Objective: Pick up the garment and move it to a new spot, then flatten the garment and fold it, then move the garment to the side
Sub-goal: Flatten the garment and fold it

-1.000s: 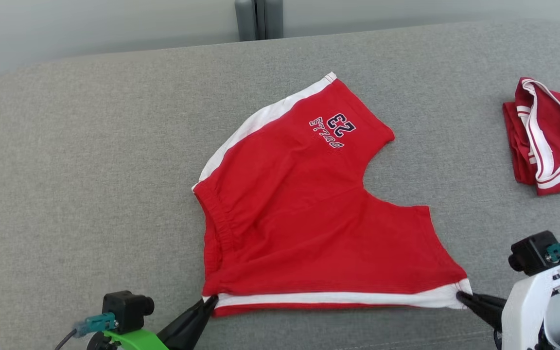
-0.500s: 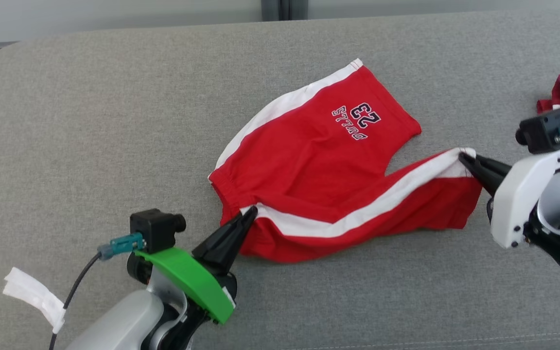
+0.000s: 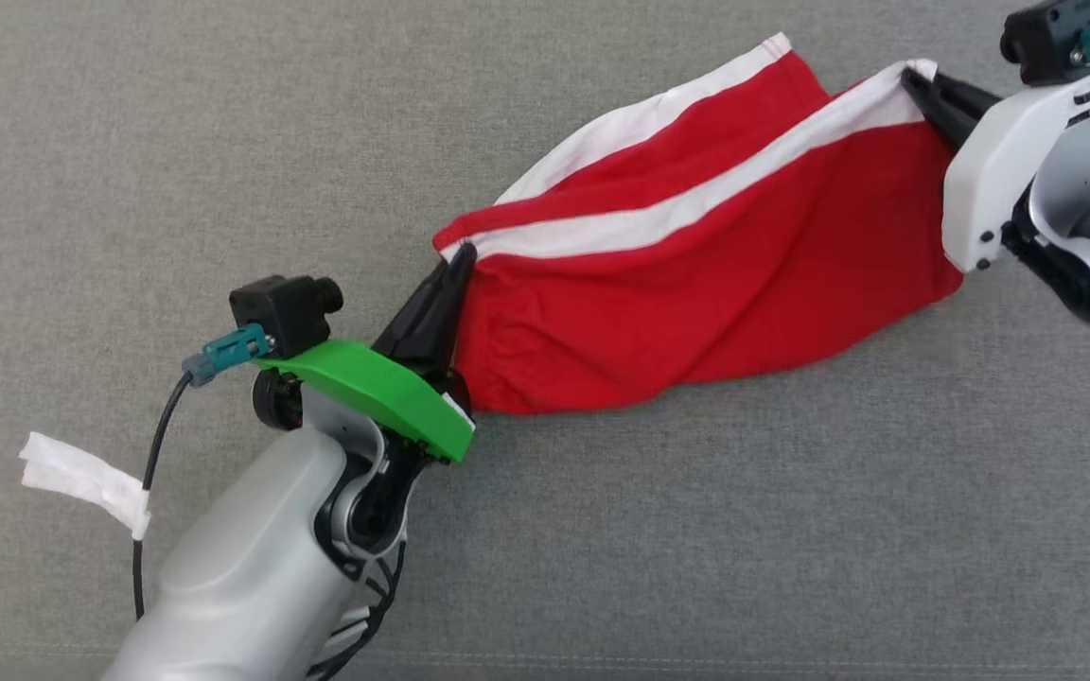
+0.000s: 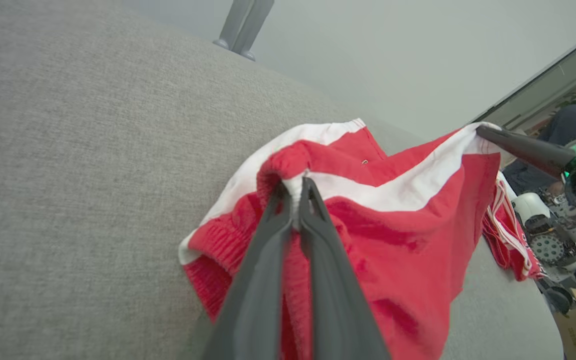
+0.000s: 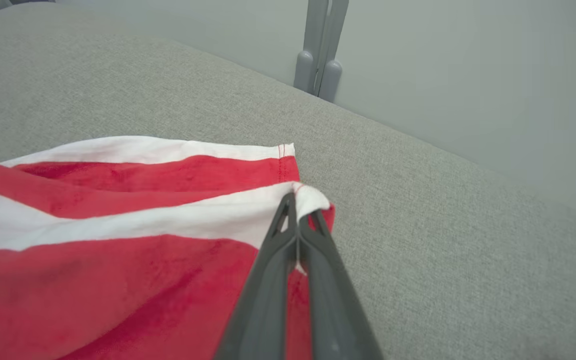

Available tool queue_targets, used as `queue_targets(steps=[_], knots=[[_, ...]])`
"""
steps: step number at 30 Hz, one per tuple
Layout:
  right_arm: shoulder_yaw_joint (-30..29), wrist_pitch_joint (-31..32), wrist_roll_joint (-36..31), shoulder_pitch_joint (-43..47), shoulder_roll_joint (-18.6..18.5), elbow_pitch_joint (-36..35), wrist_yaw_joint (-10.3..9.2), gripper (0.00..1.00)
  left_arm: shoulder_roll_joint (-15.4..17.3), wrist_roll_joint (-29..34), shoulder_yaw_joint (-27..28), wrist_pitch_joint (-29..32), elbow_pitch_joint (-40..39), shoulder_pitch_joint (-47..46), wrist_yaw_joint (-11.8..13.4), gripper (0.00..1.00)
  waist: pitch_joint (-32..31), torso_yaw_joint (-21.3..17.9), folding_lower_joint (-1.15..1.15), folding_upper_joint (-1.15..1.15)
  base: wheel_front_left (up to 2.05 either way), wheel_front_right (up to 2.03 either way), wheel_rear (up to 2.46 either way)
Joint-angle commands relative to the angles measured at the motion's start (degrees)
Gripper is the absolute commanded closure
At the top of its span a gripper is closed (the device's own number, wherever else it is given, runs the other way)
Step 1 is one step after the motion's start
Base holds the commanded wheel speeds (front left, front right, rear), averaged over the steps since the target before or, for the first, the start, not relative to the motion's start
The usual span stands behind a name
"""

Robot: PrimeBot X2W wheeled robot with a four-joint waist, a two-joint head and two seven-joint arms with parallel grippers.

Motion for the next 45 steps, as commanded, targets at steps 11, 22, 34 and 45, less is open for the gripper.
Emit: queue_targets(steps=[11,22,34,45], knots=[[6.1,-10.9,-2.5,-12.6,1.3,15.4,-0.02,1.00,-6.1,1.5,2.9,-3.3,7.9,-6.2,-1.8,1.00,5.9,5.1,0.00,0.00,0.00,0.00,0.00],[11.0,-14.9,2.1,-14.8,2.4,20.6,-0.02,0.00,-8.0,2.0,5.2,-3.9,11.8,-6.2,-3.9,0.00,4.5,4.3,0.00,0.00,0.00,0.00,0.00],[10.5,-8.2,10.1,-9.6,0.1,21.5,-0.01,0.00,-4.9,13.7,13.0,-3.9,7.7,1.9,-1.2,0.00,-0.5,3.8,0.00,0.00,0.00,0.00,0.00],[2.9,-5.6,11.7,-6.7,3.6,29.3,-0.01,0.00,-8.7,38.2,28.3,-3.8,-6.5,14.1,-0.6,0.00,0.5,7.6,0.00,0.00,0.00,0.00,0.00]])
